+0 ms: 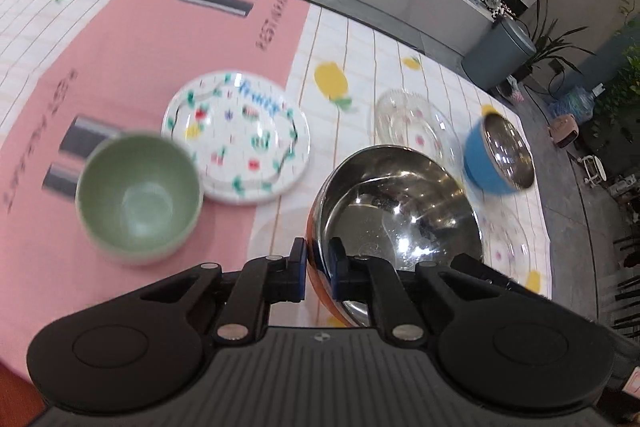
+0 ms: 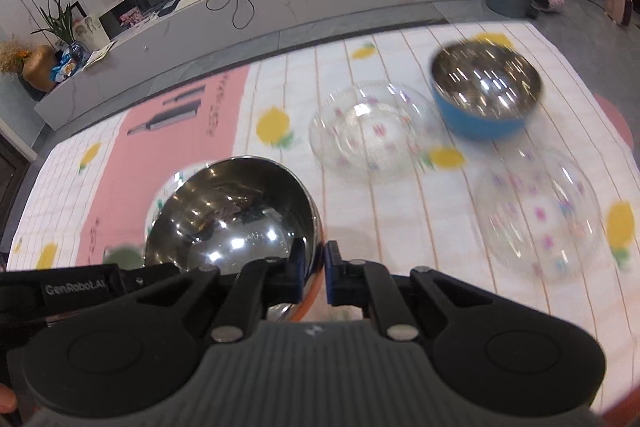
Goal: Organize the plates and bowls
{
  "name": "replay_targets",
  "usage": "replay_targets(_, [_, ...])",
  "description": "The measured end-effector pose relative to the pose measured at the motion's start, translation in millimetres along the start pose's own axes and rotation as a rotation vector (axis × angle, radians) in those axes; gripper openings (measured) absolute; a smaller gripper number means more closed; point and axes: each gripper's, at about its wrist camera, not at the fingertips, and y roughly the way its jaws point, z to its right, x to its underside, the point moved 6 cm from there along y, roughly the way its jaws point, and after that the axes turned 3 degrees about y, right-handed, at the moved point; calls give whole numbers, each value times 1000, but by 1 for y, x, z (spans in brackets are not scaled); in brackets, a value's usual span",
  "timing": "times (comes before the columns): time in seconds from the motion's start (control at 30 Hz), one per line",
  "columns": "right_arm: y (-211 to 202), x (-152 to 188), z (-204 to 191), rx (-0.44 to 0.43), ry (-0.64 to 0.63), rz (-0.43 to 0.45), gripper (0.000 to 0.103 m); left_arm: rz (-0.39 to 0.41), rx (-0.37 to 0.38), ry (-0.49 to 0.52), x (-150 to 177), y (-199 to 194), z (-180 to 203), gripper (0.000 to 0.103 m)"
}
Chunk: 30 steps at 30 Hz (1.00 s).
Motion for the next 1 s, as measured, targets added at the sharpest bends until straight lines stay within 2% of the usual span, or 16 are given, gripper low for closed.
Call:
replay_targets(0.17, [-26, 42, 15, -2, -21, -2, 7, -16, -7, 20, 34, -14, 6, 12])
replay_targets(0.33, [-35, 65, 29, -19, 3, -49, 7, -49, 2, 0, 59, -13, 8, 12])
replay_targets(0.57, [-38, 75, 41, -31, 36, -67, 7, -63, 14, -13, 73, -8, 6, 13])
replay_targets(1.0, [-26, 82, 44, -32, 59, -101, 7, -74, 13, -38, 79, 1, -4, 13])
